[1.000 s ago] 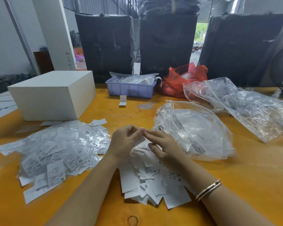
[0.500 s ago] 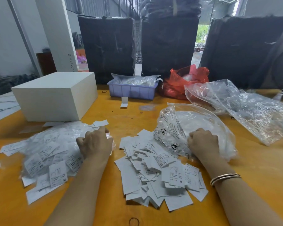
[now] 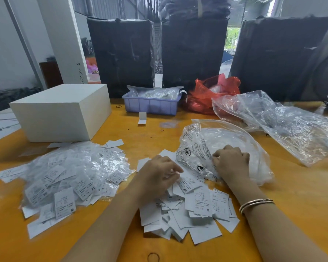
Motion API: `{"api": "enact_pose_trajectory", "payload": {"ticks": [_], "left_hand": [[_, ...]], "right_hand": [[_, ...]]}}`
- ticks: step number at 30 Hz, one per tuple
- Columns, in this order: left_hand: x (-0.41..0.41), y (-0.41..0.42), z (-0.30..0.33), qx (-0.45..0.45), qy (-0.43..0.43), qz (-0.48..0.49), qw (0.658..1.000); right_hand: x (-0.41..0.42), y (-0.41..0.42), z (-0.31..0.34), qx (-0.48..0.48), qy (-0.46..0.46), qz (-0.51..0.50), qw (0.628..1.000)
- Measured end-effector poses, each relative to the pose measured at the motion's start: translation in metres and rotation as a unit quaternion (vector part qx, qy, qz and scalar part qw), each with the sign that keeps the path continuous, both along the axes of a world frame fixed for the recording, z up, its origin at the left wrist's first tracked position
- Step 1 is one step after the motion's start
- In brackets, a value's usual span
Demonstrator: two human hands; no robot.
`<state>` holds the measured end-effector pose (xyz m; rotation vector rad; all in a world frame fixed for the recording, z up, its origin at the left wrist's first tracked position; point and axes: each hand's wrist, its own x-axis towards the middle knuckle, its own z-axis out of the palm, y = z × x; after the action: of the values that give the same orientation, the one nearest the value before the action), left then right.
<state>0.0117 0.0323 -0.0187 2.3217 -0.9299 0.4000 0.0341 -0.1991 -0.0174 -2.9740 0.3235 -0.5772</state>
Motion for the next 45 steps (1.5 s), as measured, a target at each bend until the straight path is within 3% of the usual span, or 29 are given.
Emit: {"api": "enact_pose_trajectory", "payload": {"ticks": [6, 12, 15, 20, 22, 24, 27, 29, 32, 35, 37, 42, 45], "left_hand": [[-0.002, -0.005, -0.001, 0.002, 0.008, 0.006, 1.0], [-0.003, -0.007, -0.001, -0.008, 0.024, 0.007, 1.0], [-0.003, -0.007, -0.001, -0.006, 0.028, 0.011, 1.0], [-0.002, -0.007, 0.005, -0.092, 0.052, 0.041, 0.994], [-0.002, -0.008, 0.008, -0.151, 0.088, 0.041, 0.984], [-0.002, -0.007, 0.01, -0.194, 0.138, 0.032, 0.971], [-0.003, -0.007, 0.013, -0.225, 0.209, 0.012, 0.952], [-0.002, -0.008, 0.014, -0.273, 0.248, -0.005, 0.93], [0.0, -0.006, 0.013, -0.364, 0.255, 0.014, 0.896], [0.002, -0.004, 0.015, -0.425, 0.261, 0.029, 0.866], [0.002, -0.004, 0.016, -0.45, 0.263, 0.025, 0.853], [0.002, -0.003, 0.015, -0.439, 0.255, 0.04, 0.861], [0.004, -0.002, 0.014, -0.421, 0.237, 0.057, 0.873]], "right_hand": [[-0.003, 0.0, 0.0, 0.086, -0.094, 0.004, 0.992], [-0.006, 0.001, 0.003, -0.031, -0.103, -0.001, 0.994], [-0.011, -0.001, 0.006, -0.014, -0.171, 0.001, 0.985], [-0.02, 0.013, 0.015, 0.102, -0.314, 0.151, 0.932], [-0.025, 0.025, 0.017, 0.222, -0.268, 0.277, 0.896], [-0.031, 0.039, 0.019, 0.358, -0.157, 0.363, 0.846], [-0.034, 0.055, 0.018, 0.464, -0.065, 0.412, 0.781], [-0.034, 0.059, 0.018, 0.495, -0.046, 0.412, 0.764], [-0.034, 0.051, 0.02, 0.438, -0.002, 0.404, 0.803], [-0.033, 0.036, 0.022, 0.233, 0.101, 0.417, 0.873], [-0.032, 0.03, 0.022, 0.122, 0.155, 0.414, 0.888], [-0.034, 0.031, 0.022, 0.124, 0.168, 0.403, 0.891], [-0.036, 0.033, 0.021, 0.24, 0.153, 0.394, 0.874]]}}
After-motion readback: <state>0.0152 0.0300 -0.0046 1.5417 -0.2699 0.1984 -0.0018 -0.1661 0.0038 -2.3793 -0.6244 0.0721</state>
